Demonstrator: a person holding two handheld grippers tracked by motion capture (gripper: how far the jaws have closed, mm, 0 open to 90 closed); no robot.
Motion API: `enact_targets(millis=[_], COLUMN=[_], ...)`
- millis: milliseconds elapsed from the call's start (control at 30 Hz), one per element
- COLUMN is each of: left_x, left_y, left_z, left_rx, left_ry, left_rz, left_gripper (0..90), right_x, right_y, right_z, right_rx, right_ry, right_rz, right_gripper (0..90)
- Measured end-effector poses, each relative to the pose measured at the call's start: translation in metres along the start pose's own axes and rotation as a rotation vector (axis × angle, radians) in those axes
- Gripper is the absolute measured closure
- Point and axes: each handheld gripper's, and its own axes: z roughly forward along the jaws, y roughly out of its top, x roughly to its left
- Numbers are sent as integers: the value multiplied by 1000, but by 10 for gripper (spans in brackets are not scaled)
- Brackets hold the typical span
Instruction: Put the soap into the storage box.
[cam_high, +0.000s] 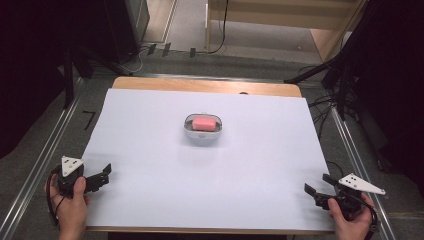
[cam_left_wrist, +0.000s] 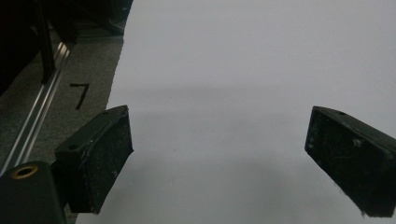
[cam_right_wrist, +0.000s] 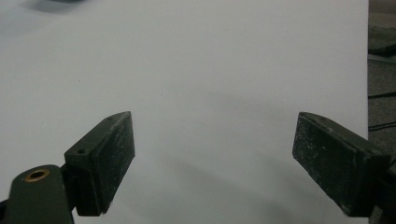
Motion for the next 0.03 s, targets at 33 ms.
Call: enact_targets(millis=[33], left_x=[0], left_y=[0], left_z=[0], left_rx=[0], left_ry=[0], left_rz=[0], left_gripper=[80], right_x=[0], right_y=[0], right_z=[0], right_rx=[0], right_ry=[0], right_rz=[0], right_gripper=[135])
